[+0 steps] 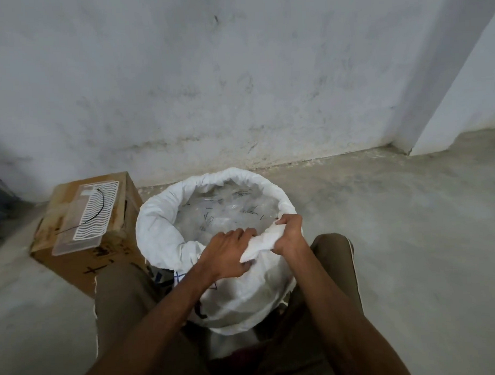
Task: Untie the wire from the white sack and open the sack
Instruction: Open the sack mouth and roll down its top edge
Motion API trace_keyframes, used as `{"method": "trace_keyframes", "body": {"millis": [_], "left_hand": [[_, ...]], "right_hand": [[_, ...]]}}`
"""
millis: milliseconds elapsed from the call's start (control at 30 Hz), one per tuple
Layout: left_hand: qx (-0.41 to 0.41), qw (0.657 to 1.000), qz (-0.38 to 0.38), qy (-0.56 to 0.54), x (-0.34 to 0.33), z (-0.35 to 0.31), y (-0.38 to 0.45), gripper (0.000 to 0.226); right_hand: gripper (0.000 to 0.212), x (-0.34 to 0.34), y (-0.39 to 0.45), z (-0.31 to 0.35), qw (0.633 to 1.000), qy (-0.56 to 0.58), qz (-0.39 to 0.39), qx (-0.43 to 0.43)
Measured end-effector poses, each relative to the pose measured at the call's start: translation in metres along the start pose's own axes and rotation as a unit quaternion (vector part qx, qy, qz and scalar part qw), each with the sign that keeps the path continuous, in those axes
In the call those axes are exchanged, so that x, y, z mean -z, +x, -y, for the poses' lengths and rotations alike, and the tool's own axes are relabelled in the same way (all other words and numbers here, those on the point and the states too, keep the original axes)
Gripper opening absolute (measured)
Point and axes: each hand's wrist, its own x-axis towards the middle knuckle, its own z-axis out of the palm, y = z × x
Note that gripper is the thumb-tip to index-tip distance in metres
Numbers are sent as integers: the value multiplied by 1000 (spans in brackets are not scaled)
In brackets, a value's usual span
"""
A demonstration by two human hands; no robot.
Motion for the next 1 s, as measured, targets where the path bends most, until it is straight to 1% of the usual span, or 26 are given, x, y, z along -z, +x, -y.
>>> {"method": "trace_keyframes", "body": {"millis": [67, 100, 133, 167, 200, 233, 267, 300, 333, 367, 400, 467, 500, 533, 567, 600, 633, 667, 733, 767, 800, 833, 867, 933, 967, 1000], "left_hand": [[-16, 1000, -15, 13, 0, 2, -4, 54], [-21, 999, -21, 19, 2, 1, -5, 52], [-25, 999, -30, 26, 4, 0, -5, 53], [-27, 998, -34, 34, 4, 1, -5, 54], [-27, 998, -37, 42, 4, 2, -6, 57], [-26, 998, -36, 49, 4, 5, -6, 60], [-24, 998, -34, 54, 3, 7, -7, 63], [-20, 998, -31, 58, 1, 10, -8, 65], [-16, 998, -26, 60, 0, 11, -9, 64], [-11, 997, -25, 65, -1, 11, -11, 62], [-9, 997, -26, 69, -2, 11, -12, 58], [-12, 997, -33, 70, -5, 8, -11, 52], [-13, 997, -38, 69, -6, 6, -11, 50], [-15, 997, -39, 67, -7, 2, -12, 48], [-17, 998, -36, 53, -7, 0, -14, 46], [-16, 999, -33, 21, -7, -2, -17, 42], [-8, 999, -34, -38, -7, -2, -21, 39], [10, 993, -36, -112, -7, 0, -26, 34], [61, 967, -27, -246, -4, 4, -36, 33], [85, 951, -31, -295, -5, 7, -38, 35], [103, 940, -40, -322, -6, 10, -40, 33], [116, 936, -46, -331, -7, 12, -39, 31], [120, 939, -43, -320, -6, 14, -37, 28], [116, 956, -16, -271, -5, 15, -32, 23], [113, 964, -4, -240, -3, 14, -30, 20], [102, 971, 0, -218, -1, 11, -28, 16]], "right_hand": [[49, 9, 1, -4, 999, 0, 39, -5], [58, 12, 2, -6, 998, 9, 68, 8], [67, 12, -2, -8, 996, -6, 84, 22], [75, 12, -5, -11, 995, -36, 82, 43], [87, 12, -5, -14, 992, -88, 54, 72], [98, 14, -6, -16, 974, -182, -1, 137], [105, 19, -8, -17, 930, -286, -34, 230], [108, 25, -11, -18, 866, -368, -23, 337], [109, 33, -13, -17, 785, -438, 18, 439], [107, 41, -15, -14, 695, -500, 72, 512], [101, 48, -13, -11, 600, -565, 119, 554], [78, 52, -2, -7, 400, -685, 148, 590], [64, 52, 3, -9, 326, -720, 148, 595], [51, 50, 6, -13, 281, -733, 146, 601], [44, 47, 9, -17, 258, -732, 142, 614], [39, 45, 12, -20, 240, -729, 138, 626], [36, 44, 18, -23, 230, -718, 138, 643], [34, 43, 24, -23, 230, -702, 142, 658], [29, 42, 32, -24, 233, -674, 149, 685], [27, 42, 34, -23, 227, -667, 154, 693], [28, 41, 35, -23, 218, -667, 168, 693], [33, 39, 35, -23, 221, -670, 188, 683], [40, 37, 32, -22, 243, -680, 214, 657], [62, 31, 28, -16, 314, -712, 254, 574], [75, 30, 27, -13, 334, -737, 260, 527], [86, 30, 28, -10, 336, -767, 258, 482]]}}
